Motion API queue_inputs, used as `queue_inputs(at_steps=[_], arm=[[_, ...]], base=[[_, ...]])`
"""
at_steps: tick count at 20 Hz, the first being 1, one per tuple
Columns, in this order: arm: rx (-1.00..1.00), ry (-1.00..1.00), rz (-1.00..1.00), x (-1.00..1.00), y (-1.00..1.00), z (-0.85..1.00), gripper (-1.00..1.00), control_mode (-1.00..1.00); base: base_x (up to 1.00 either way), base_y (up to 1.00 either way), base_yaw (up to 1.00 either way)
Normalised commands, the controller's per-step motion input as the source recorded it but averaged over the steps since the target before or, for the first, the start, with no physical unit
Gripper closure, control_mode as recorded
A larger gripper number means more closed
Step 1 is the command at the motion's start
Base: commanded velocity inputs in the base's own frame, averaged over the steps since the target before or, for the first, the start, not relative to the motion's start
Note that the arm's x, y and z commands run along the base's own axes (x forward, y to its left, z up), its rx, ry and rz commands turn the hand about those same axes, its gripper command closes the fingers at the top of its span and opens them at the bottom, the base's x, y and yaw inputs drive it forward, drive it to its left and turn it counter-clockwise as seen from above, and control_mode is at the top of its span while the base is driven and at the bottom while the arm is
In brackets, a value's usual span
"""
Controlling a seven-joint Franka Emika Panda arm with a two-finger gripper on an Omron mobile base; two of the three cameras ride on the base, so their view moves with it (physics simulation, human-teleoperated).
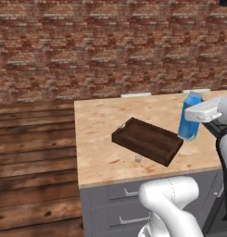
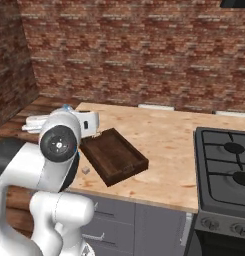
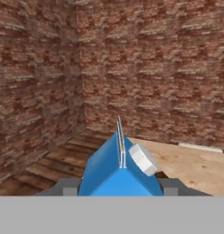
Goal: Take out the milk from the fridge and place it on the tray on the counter. Then take the sugar cube near the tray and place it in the tray.
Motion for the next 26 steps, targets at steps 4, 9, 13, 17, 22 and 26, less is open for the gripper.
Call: queue_inputs(at_steps=[4,9,13,17,22,26], arm=[[0.0,-0.01,0.16,0.76,-0.07,-0.28,1.0,-1.0],[0.02,0.03,0.24,0.53,-0.34,-0.16,1.0,-1.0],[0.01,0.01,0.3,0.42,-0.36,-0.28,1.0,-1.0],[0.0,0.0,0.25,0.44,-0.03,-0.38,1.0,-1.0],[0.0,-0.02,0.15,0.44,0.04,-0.34,1.0,-1.0],[0.0,-0.05,0.01,0.35,0.11,-0.18,1.0,-1.0]], base=[[0.0,0.0,0.0],[0.0,0.0,0.0],[0.0,0.0,0.0],[0.0,0.0,0.0],[0.0,0.0,0.0],[0.0,0.0,0.0]])
